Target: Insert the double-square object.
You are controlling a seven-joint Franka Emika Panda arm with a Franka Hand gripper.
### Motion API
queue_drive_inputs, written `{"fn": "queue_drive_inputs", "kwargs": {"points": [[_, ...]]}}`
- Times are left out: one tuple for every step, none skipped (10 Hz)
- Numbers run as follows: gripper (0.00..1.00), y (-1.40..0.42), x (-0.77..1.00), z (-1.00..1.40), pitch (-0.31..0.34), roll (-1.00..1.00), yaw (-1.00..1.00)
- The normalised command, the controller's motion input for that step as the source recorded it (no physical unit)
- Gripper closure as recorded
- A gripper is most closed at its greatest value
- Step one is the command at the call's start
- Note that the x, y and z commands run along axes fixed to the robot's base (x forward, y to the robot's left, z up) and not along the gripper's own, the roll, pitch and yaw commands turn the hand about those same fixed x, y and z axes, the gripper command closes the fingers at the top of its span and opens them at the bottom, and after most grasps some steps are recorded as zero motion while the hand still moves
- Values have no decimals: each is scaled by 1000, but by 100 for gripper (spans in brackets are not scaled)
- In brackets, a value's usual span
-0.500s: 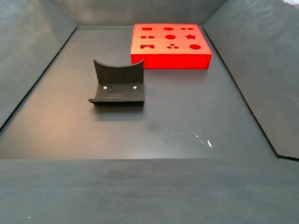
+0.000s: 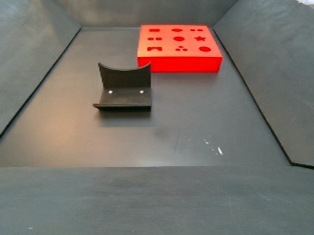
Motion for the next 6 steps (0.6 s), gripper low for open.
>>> {"fn": "queue_drive_inputs", "kwargs": {"points": [[100, 77, 89, -374, 0, 41, -974], [100, 51, 89, -334, -1, 19, -1000], [100, 51, 86, -343, 0, 23, -1000], [100, 51, 86, -346, 0, 24, -1000], [100, 40, 74, -331, 0, 20, -1000], [100, 0, 0, -254, 0, 0, -1000]]}}
